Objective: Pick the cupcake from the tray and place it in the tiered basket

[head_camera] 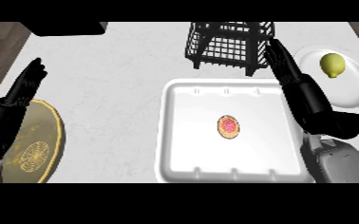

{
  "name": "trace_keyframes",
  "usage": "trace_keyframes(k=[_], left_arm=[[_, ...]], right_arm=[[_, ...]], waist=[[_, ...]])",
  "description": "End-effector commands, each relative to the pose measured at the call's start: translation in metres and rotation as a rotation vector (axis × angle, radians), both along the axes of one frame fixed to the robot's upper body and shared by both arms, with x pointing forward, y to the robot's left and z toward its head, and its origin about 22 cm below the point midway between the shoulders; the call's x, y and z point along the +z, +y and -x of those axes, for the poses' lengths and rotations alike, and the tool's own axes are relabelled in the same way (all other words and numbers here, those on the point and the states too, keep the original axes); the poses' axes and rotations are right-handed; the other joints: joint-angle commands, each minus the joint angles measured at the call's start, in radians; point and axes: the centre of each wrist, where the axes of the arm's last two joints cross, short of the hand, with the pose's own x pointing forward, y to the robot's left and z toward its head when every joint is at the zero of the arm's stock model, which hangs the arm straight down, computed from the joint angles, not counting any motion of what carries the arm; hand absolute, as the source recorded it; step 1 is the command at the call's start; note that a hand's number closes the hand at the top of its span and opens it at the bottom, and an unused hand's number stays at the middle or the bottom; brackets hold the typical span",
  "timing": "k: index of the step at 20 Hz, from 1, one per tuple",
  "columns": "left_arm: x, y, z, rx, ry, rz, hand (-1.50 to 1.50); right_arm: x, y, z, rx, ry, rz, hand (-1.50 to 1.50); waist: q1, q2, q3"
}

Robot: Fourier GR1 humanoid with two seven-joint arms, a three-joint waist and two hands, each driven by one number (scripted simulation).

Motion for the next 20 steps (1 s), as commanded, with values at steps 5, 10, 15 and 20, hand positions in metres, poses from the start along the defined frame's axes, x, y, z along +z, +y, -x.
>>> trace_keyframes(k=[5,10,15,20], left_arm=[[-0.088,-0.022,0.032,0.272,0.336,0.181,0.0],[-0.113,-0.045,0.046,0.32,0.422,0.304,0.0],[-0.127,-0.072,0.049,0.319,0.444,0.288,0.0],[-0.131,-0.084,0.045,0.306,0.443,0.288,0.0]], right_arm=[[0.038,-0.038,0.003,-0.273,-0.193,0.033,1.5],[-0.018,-0.077,0.018,-0.884,0.056,-0.215,-1.5],[0.0,-0.063,0.055,-0.815,-0.08,-0.224,-1.5],[-0.002,-0.045,0.081,-0.67,0.144,0.043,-1.5]], waist=[[-0.021,-0.02,-0.044],[-0.055,-0.016,-0.043],[-0.021,-0.022,-0.043],[-0.027,-0.02,-0.048]])
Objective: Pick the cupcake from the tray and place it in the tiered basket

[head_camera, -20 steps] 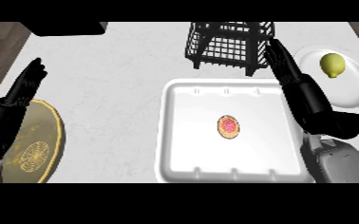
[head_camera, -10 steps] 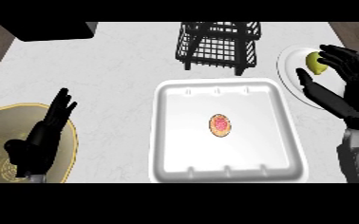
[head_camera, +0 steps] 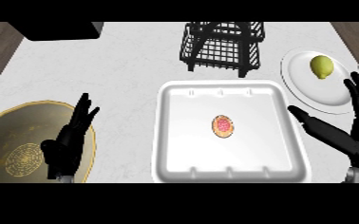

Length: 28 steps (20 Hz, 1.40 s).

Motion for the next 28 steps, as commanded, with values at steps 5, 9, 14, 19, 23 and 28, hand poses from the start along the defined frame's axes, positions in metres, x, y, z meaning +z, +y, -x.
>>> trace_keyframes(k=[5,9,14,19,23,28], left_arm=[[-0.031,-0.007,0.021,0.043,0.163,0.005,0.0],[-0.031,-0.005,0.018,0.026,0.162,0.004,0.0],[-0.029,-0.007,0.011,0.025,0.15,-0.003,0.0],[-0.028,-0.006,0.002,0.026,0.16,0.013,0.0],[-0.039,-0.022,0.013,0.008,0.156,0.0,0.0],[-0.028,0.0,0.001,0.013,0.145,-0.003,0.0]], right_arm=[[0.002,0.018,0.037,0.213,0.444,0.297,-1.5],[0.031,0.02,0.039,0.189,0.589,0.511,-1.5],[0.056,0.051,0.047,0.094,0.679,0.622,-1.5],[0.057,0.09,0.049,0.055,0.731,0.644,-1.5],[0.048,0.11,0.033,0.038,0.775,0.701,-1.5],[0.029,0.129,0.007,0.021,0.902,0.798,-1.5]], waist=[[0.019,0.015,-0.024],[0.031,0.018,-0.027],[0.043,0.016,-0.023],[0.045,0.017,-0.019],[0.052,0.018,-0.019],[0.064,0.022,-0.02]])
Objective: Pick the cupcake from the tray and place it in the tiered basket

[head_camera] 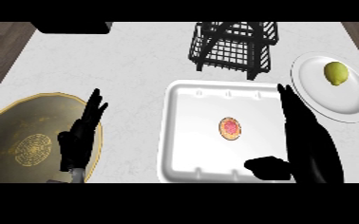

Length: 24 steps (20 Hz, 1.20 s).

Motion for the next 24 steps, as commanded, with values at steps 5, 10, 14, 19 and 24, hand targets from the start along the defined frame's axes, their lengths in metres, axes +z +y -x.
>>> trace_keyframes(k=[5,10,14,19,24], left_arm=[[-0.029,0.005,0.011,0.066,0.166,0.002,0.0],[-0.027,0.011,0.018,0.058,0.147,-0.003,0.0],[-0.025,0.005,0.018,0.064,0.134,0.007,0.0],[-0.028,0.009,0.019,0.061,0.152,0.005,0.0],[-0.027,0.015,0.016,0.068,0.159,0.01,0.0]], right_arm=[[-0.018,0.031,-0.014,-0.121,0.229,0.117,-1.5],[-0.024,0.063,-0.017,-0.087,0.254,0.081,-1.5],[-0.022,0.075,-0.035,-0.097,0.271,0.098,-1.5],[-0.038,0.072,-0.043,-0.109,0.411,0.155,-1.5],[-0.037,0.074,-0.055,-0.11,0.442,0.139,-1.5]], waist=[[-0.015,0.011,-0.014],[-0.011,0.008,-0.013],[-0.009,0.007,-0.013],[-0.017,0.007,-0.014],[-0.018,0.008,-0.013]])
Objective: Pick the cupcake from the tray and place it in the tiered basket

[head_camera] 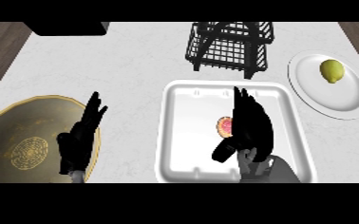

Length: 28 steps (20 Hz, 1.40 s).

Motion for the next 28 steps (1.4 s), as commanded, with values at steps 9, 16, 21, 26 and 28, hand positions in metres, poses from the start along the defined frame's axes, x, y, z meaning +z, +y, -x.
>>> trace_keyframes(k=[9,16,21,26,28], left_arm=[[-0.026,0.013,0.017,0.035,0.115,-0.016,0.0],[-0.037,0.016,0.021,0.04,0.129,-0.02,0.0],[-0.029,0.009,0.013,0.038,0.134,-0.004,0.0],[-0.035,-0.004,0.012,0.04,0.133,-0.013,0.0],[-0.023,0.005,0.013,0.052,0.139,0.0,0.0]], right_arm=[[0.003,0.006,-0.033,-0.109,0.203,0.103,-1.5],[-0.01,0.002,-0.018,-0.13,0.258,0.066,-1.5],[-0.021,-0.003,-0.02,-0.121,0.291,0.05,-1.5],[-0.039,-0.004,-0.019,-0.123,0.289,0.049,1.5],[-0.04,-0.021,-0.015,-0.124,0.252,0.033,1.5]], waist=[[0.01,0.01,-0.015],[-0.001,0.008,-0.015],[-0.001,0.009,-0.014],[-0.002,0.011,-0.014],[-0.004,0.008,-0.013]])
